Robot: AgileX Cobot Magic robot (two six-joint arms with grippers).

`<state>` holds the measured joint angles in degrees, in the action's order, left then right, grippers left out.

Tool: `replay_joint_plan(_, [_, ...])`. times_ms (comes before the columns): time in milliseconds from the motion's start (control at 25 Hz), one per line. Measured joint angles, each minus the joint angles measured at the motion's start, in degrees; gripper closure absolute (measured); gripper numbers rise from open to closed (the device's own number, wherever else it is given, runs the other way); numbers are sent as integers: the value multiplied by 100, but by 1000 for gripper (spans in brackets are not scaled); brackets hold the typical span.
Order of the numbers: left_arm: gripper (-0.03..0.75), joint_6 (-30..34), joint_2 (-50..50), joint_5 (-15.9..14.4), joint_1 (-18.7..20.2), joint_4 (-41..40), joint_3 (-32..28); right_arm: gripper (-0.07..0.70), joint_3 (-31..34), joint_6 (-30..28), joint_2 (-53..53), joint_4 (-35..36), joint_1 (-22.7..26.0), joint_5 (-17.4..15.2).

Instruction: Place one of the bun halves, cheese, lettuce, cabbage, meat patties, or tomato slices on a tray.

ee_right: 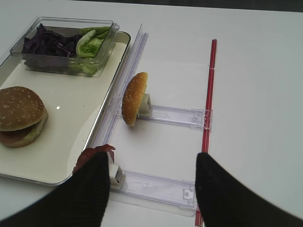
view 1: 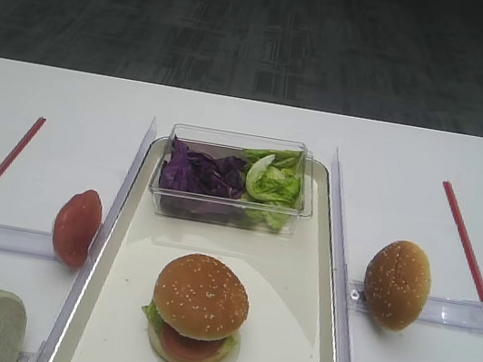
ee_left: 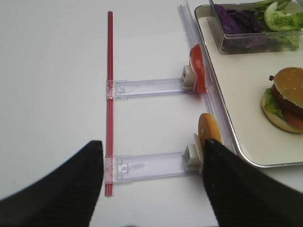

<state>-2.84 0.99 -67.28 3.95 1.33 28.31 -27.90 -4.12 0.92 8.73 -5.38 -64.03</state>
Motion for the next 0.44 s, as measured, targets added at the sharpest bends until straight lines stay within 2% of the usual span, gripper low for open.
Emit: replay_joint_plan(440, [283, 0, 0, 0, 0, 0, 0, 197, 0, 0, 0, 0, 0, 0])
